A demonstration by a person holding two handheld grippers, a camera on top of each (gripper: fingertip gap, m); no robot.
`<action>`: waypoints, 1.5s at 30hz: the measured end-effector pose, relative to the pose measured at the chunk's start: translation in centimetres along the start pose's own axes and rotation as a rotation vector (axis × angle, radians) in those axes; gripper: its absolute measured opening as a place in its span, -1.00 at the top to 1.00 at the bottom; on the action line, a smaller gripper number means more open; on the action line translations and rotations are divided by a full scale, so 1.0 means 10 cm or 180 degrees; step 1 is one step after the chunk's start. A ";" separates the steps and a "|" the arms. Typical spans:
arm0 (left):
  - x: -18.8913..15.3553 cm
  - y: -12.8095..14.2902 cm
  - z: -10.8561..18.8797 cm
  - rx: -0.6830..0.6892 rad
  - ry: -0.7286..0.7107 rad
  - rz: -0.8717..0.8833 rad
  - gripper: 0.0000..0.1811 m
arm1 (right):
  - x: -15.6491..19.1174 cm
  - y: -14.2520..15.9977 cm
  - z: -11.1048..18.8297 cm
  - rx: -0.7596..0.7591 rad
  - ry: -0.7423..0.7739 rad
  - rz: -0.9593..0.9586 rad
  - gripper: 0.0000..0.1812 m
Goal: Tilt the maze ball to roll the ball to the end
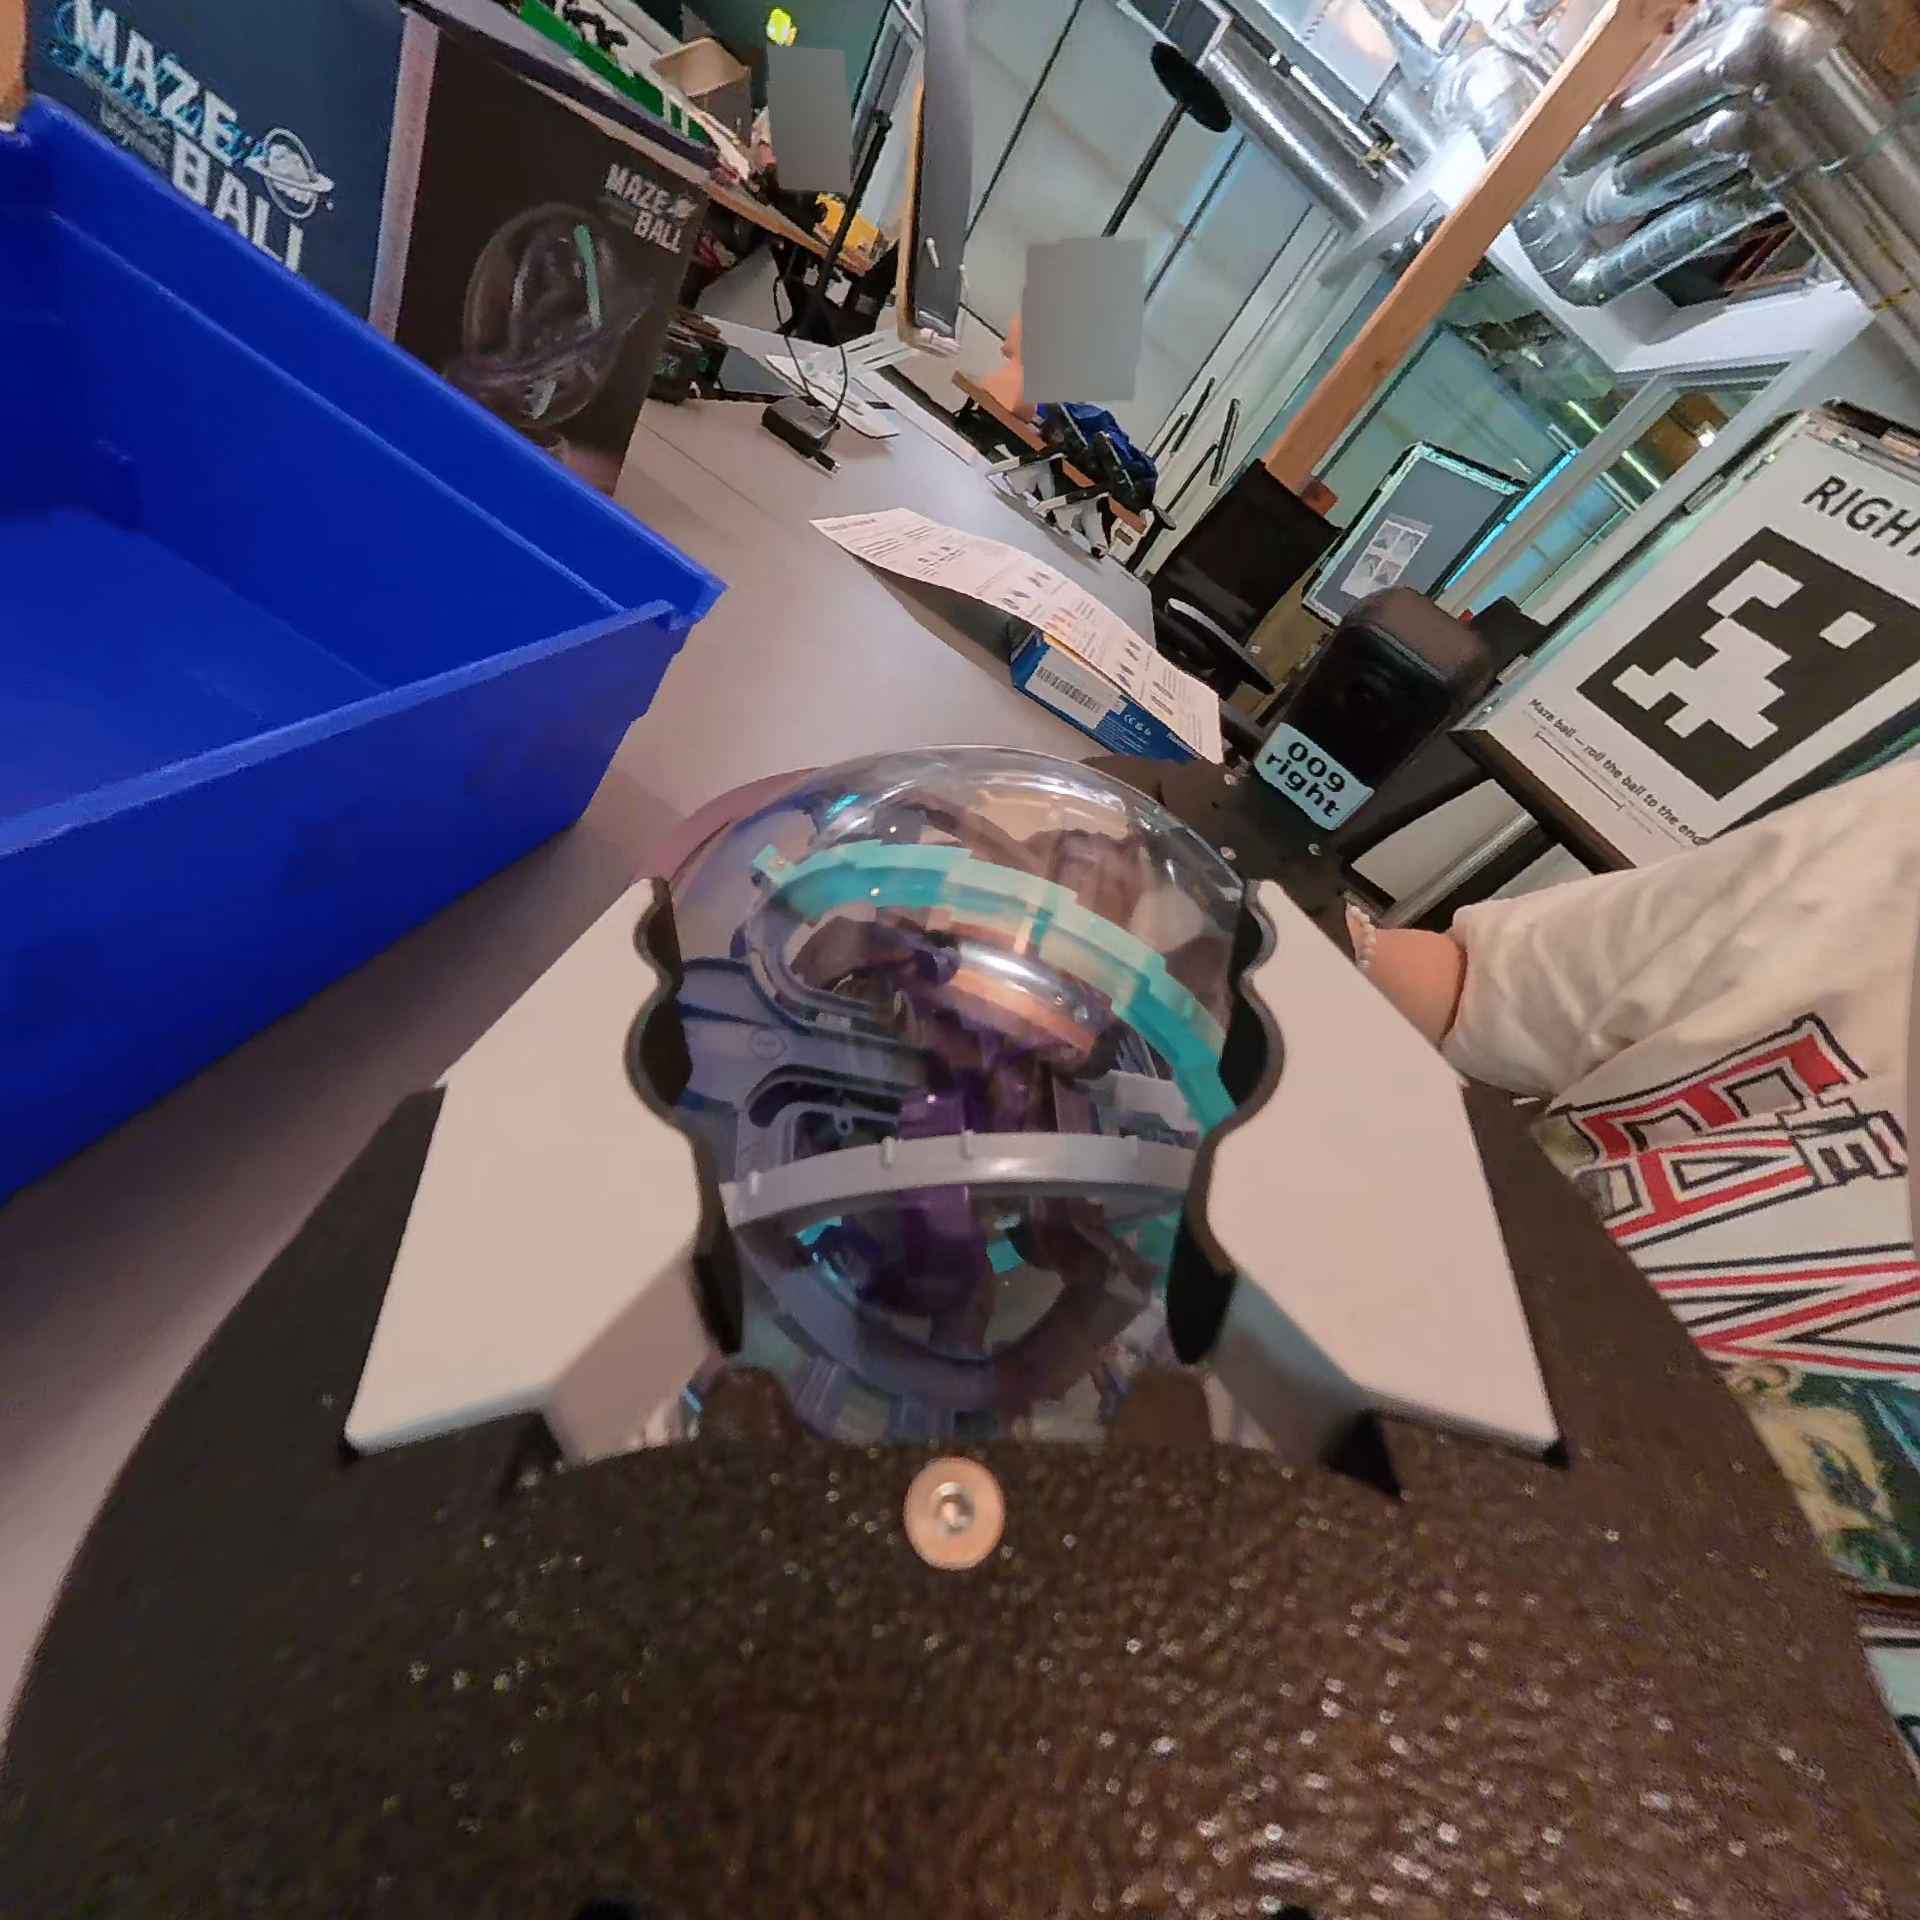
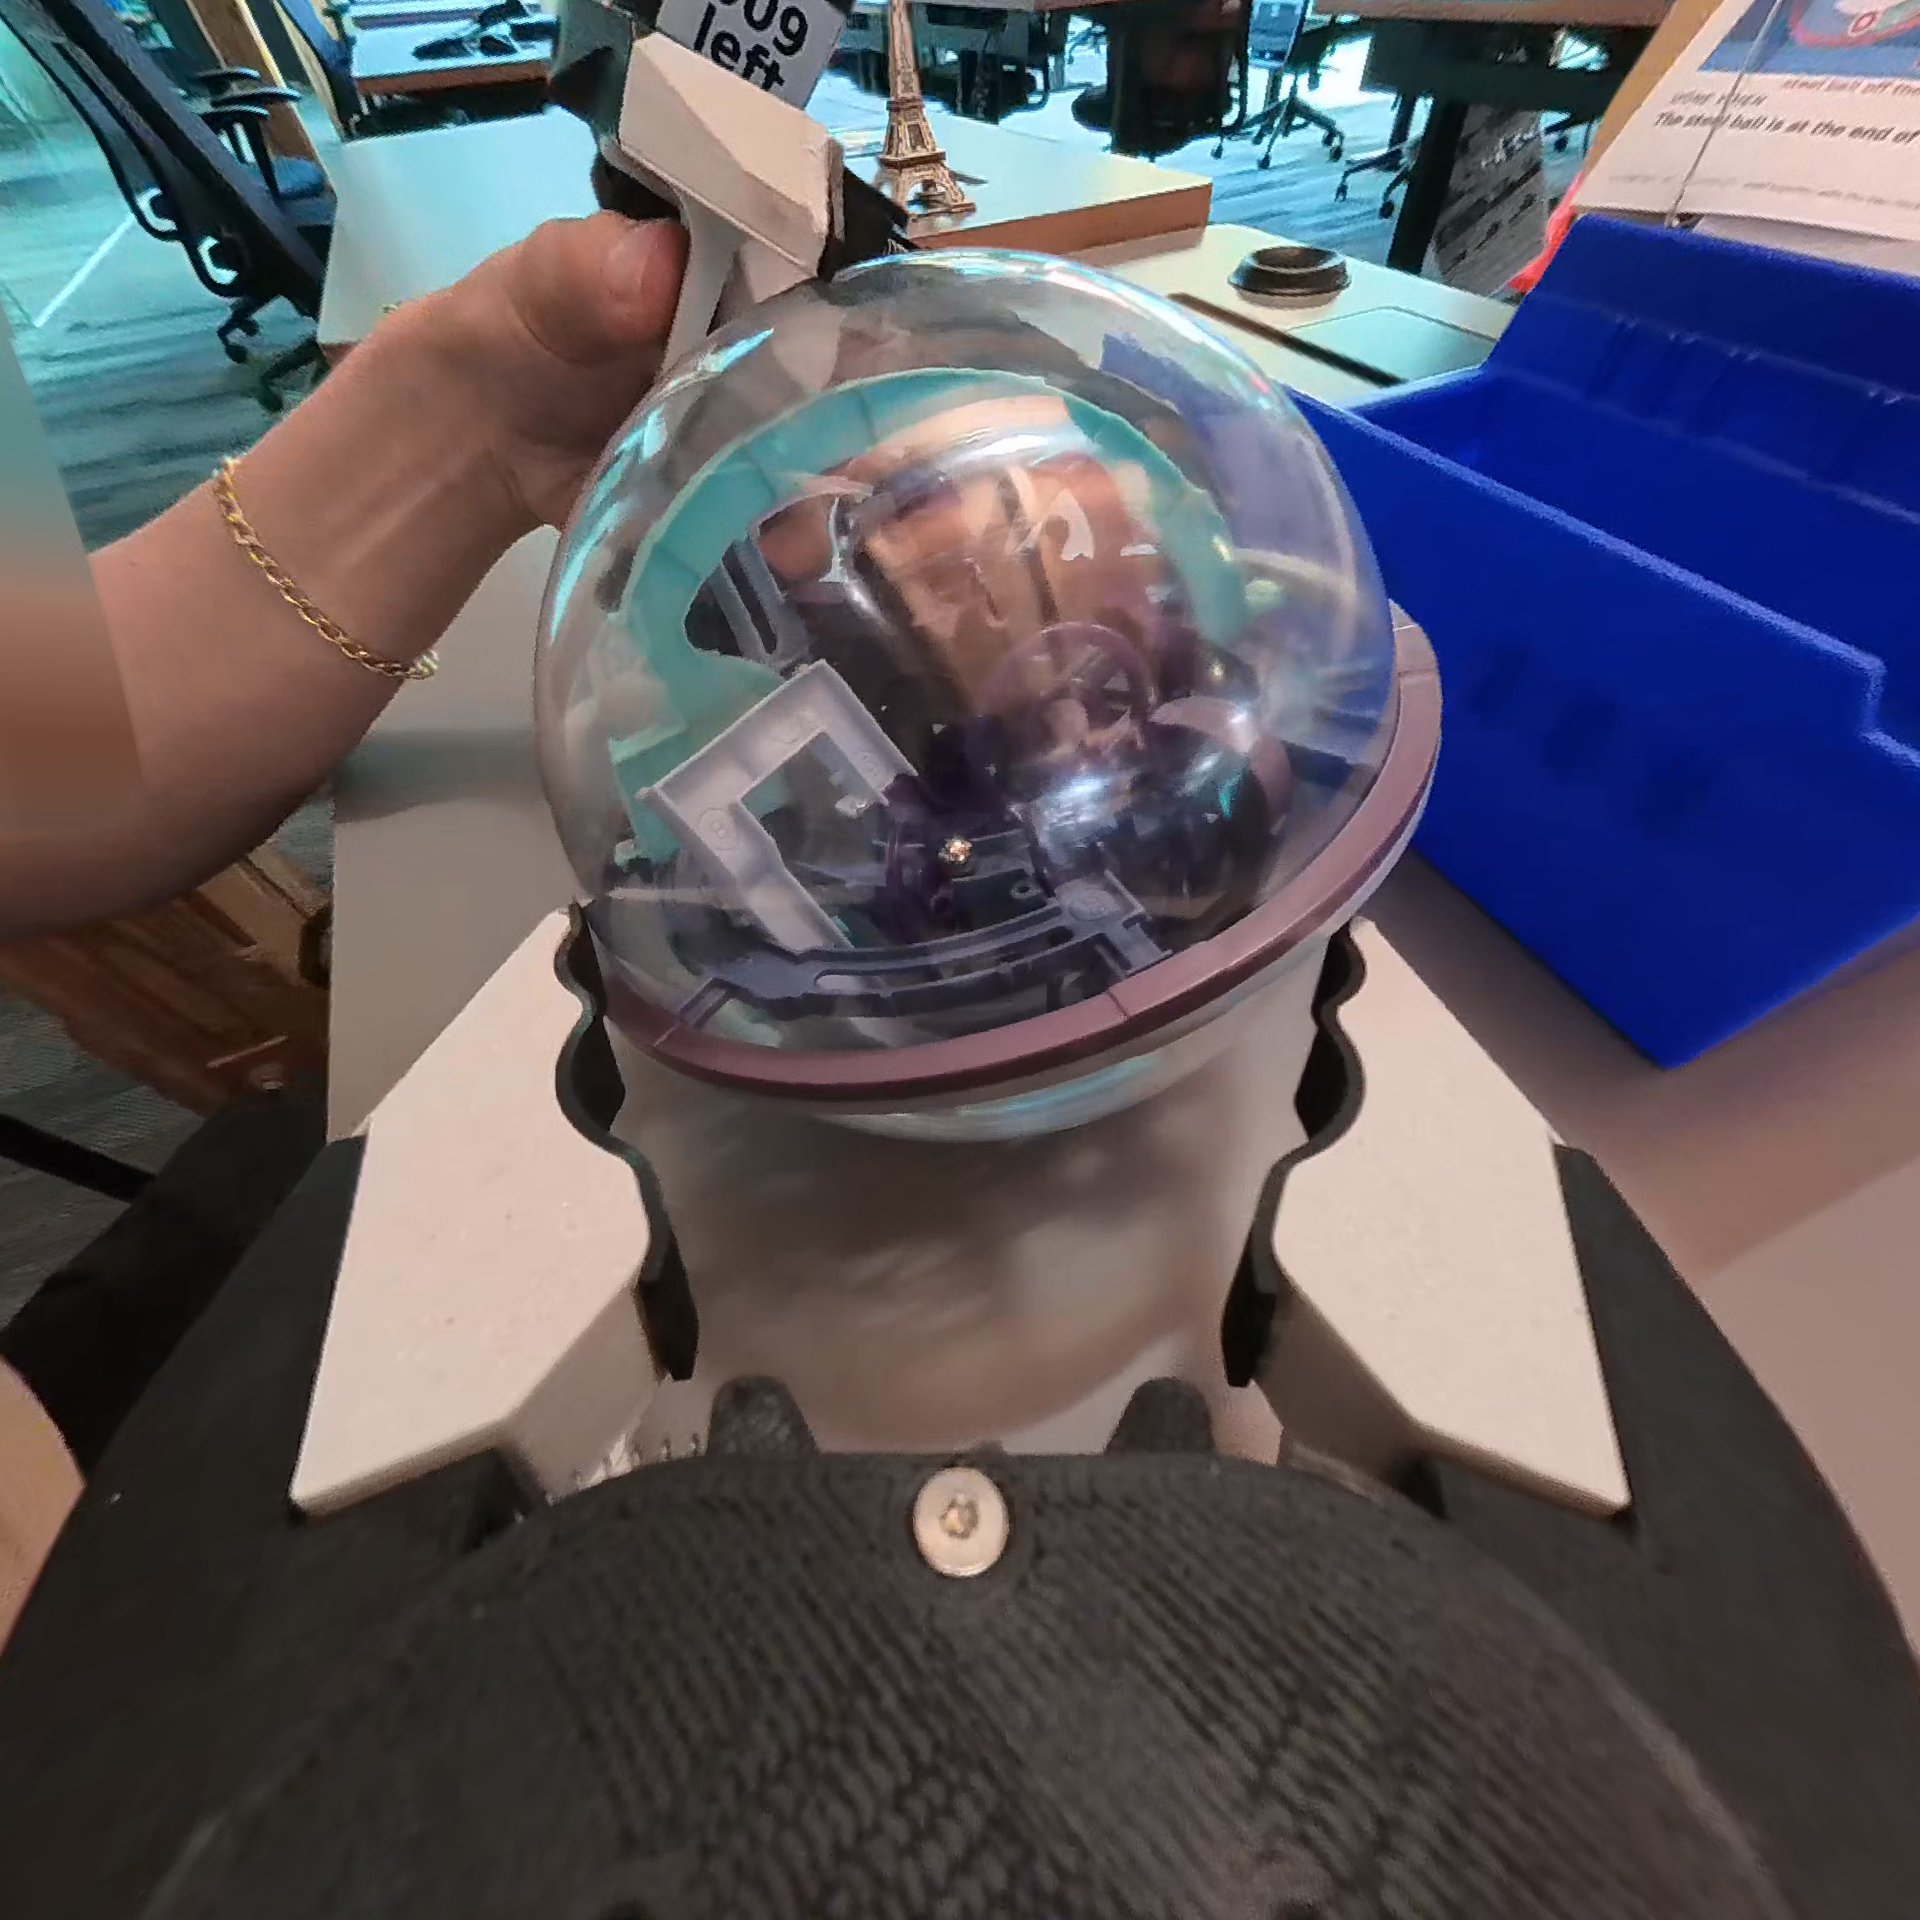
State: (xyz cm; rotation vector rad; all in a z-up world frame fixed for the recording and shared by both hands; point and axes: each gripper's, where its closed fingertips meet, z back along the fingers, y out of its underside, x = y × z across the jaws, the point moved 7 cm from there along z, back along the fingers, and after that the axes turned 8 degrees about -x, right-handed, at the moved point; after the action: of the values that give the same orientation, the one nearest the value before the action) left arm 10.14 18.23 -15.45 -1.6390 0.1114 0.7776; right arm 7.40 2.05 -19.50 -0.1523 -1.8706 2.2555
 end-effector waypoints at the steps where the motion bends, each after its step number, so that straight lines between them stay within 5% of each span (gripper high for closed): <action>1: -0.02 0.01 0.00 -0.0012 0.0026 -0.0036 -0.13 | 0.02 0.01 0.01 -0.0019 0.0029 0.0036 -0.46; 9: -0.17 0.06 -0.06 -0.0007 -0.0062 -0.0290 -0.13 | 0.15 0.11 0.10 -0.0052 0.0323 0.0296 -0.45; 17: -0.22 0.02 -0.18 0.0433 -0.0237 -0.0307 -0.14 | -0.07 0.00 0.26 0.0409 -0.0006 0.0720 -0.46; 23: -0.13 0.02 -0.25 0.0531 -0.0308 -0.0268 -0.14 | -0.29 -0.07 0.17 0.0660 0.0054 0.1404 -0.74; 31: -0.17 0.01 -0.33 0.0075 -0.0460 -0.0763 -0.20 | -0.27 0.05 0.18 0.0855 0.0376 0.0812 -0.56; 37: -0.16 0.00 -0.34 -0.0357 -0.0936 -0.1334 -0.48 | -0.31 0.08 0.17 0.0835 0.0467 0.0685 -0.55; 45: -0.14 0.06 -0.56 0.0411 -0.0856 -0.1067 -0.64 | -0.29 0.04 0.14 0.0761 0.0513 0.0663 -0.54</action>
State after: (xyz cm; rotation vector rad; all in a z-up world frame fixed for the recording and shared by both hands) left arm 11.12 12.51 -15.12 -1.3709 -0.2919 0.7076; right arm 9.88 0.03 -19.82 -0.4950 -1.5544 2.4964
